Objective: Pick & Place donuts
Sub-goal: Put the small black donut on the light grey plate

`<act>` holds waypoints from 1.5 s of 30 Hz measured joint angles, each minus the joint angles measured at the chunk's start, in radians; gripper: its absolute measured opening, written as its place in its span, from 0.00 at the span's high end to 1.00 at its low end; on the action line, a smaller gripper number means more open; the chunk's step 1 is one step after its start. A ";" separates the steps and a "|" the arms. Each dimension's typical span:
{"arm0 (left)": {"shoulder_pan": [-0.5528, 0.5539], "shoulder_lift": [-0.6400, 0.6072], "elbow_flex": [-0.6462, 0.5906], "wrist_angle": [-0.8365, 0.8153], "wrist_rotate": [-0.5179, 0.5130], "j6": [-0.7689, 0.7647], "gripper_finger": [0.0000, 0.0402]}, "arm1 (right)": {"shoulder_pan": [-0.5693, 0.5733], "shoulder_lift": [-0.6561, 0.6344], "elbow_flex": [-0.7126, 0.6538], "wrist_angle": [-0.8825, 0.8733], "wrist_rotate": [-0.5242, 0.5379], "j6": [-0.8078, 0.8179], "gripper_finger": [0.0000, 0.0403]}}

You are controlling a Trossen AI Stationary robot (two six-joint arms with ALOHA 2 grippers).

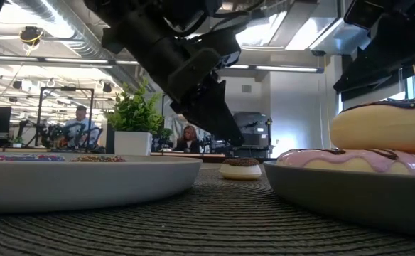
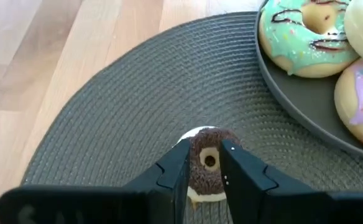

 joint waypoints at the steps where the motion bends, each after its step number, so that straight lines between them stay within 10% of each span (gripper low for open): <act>1: 0.000 0.000 0.000 -0.001 0.000 -0.001 0.79 | 0.000 0.000 0.000 0.000 0.000 -0.006 0.65; 45: 0.032 0.051 0.000 0.006 -0.003 -0.105 0.85 | 0.000 0.000 0.001 0.002 0.000 -0.020 0.65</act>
